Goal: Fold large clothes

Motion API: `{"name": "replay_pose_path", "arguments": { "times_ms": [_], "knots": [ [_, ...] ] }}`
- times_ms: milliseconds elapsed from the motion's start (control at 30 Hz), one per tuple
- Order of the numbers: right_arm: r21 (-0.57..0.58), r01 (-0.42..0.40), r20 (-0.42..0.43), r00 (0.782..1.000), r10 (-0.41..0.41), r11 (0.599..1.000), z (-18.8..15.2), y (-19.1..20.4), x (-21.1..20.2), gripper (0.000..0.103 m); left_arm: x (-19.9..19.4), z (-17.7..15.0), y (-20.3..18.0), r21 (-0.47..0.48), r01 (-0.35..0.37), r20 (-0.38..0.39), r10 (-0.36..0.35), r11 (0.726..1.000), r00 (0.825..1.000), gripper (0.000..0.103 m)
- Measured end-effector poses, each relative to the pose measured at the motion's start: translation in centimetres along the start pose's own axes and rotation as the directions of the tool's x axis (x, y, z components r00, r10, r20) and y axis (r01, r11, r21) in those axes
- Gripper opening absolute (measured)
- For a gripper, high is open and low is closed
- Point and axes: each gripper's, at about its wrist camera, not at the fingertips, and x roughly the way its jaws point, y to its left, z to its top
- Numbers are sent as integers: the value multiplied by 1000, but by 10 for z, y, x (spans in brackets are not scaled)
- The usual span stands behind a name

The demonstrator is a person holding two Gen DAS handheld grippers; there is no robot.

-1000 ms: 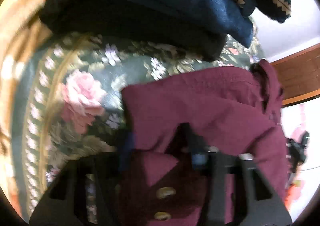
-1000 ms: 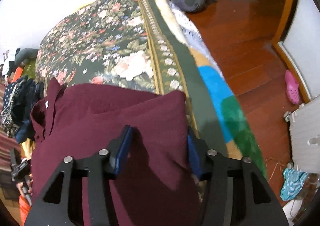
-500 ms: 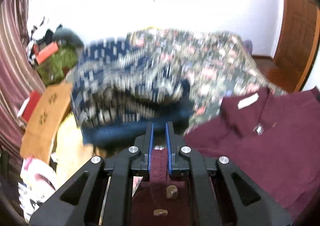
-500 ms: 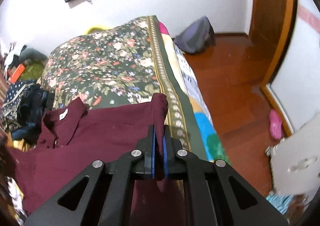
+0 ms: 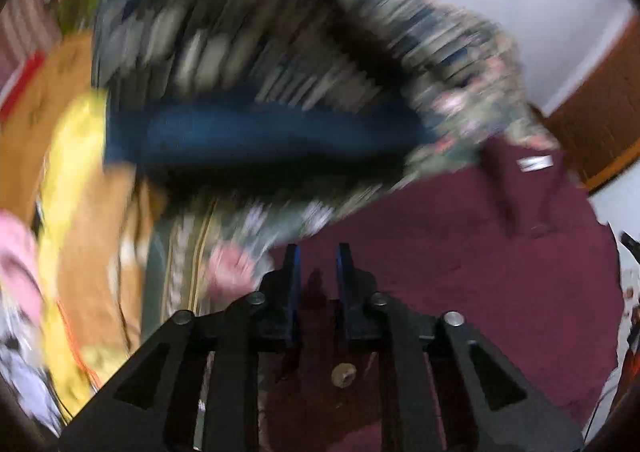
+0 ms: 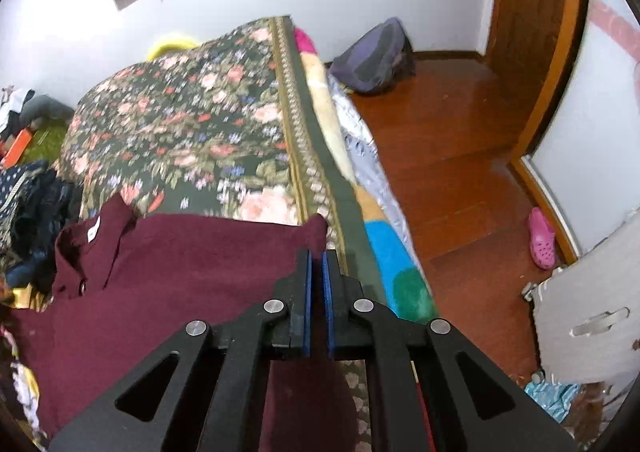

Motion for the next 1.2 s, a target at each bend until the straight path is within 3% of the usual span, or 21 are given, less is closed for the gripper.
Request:
{"name": "replay_pose_path", "arguments": {
  "times_ms": [100, 200, 267, 333, 433, 500, 533, 567, 600, 633, 700, 733, 800, 867, 1000, 1133, 1200],
  "knots": [
    [-45, -12, -19, 1000, 11, 999, -2, 3, 0, 5, 30, -17, 33, -122, 70, -63, -78, 990, 995, 40],
    [-71, -26, -77, 997, 21, 997, -3, 5, 10, 11, 47, -22, 53, -224, 158, -59, -175, 962, 983, 53],
    [-71, -28, -107, 994, 20, 997, -4, 4, 18, 34, 57, -23, 58, -265, 197, -62, -221, 944, 973, 63],
    [-65, -21, -115, 993, 14, 998, -6, 5, 26, 44, 64, -23, 59, -271, 219, -59, -244, 937, 968, 70],
    [-49, -32, -151, 988, 25, 998, -9, 5, 39, 44, 66, -22, 49, -236, 231, -45, -248, 944, 968, 76],
    [-22, -56, -171, 984, 51, 998, -10, 4, 48, 44, 65, -19, 36, -187, 253, -36, -264, 949, 964, 68],
    [-13, -58, -175, 983, 55, 998, -10, 5, 50, 44, 66, -17, 28, -171, 276, -39, -286, 946, 957, 48],
    [-10, -58, -173, 983, 56, 998, -9, 5, 52, 44, 67, -16, 20, -149, 259, -45, -268, 954, 962, 45],
    [-10, -60, -170, 984, 57, 998, -8, 5, 51, 44, 65, -15, 9, -96, 199, -36, -203, 975, 978, 40],
    [-12, -58, -159, 986, 56, 998, -7, 5, 50, 42, 63, -14, 2, -59, 165, -29, -167, 984, 985, 24],
    [-27, -28, -135, 990, 24, 999, -6, 5, 46, 26, 55, -9, -14, -6, 103, -5, -103, 995, 995, 16],
    [-39, -11, -129, 992, 6, 999, -6, 4, 44, 13, 51, -5, -18, 3, 87, 7, -87, 996, 996, 15],
    [-47, -11, -110, 994, 5, 999, -4, 2, 39, 9, 43, 6, -28, 25, 51, 39, -52, 998, 998, 13],
    [-35, -6, -98, 995, 3, 999, -1, -3, 35, 9, 32, 21, -40, 54, 3, 80, -7, 999, 997, 13],
    [-36, -15, -89, 996, 12, 999, -1, -6, 30, 10, 33, 36, -54, 84, -41, 71, 35, 996, 997, 14],
    [-45, -22, -118, 993, 16, 999, -7, -7, 21, 13, 40, 23, -61, 119, -118, 57, 112, 986, 992, 22],
    [-53, -27, -139, 990, 19, 998, -11, -8, 10, 17, 35, 14, -58, 94, -131, 47, 127, 987, 991, 32]
  ]
}}
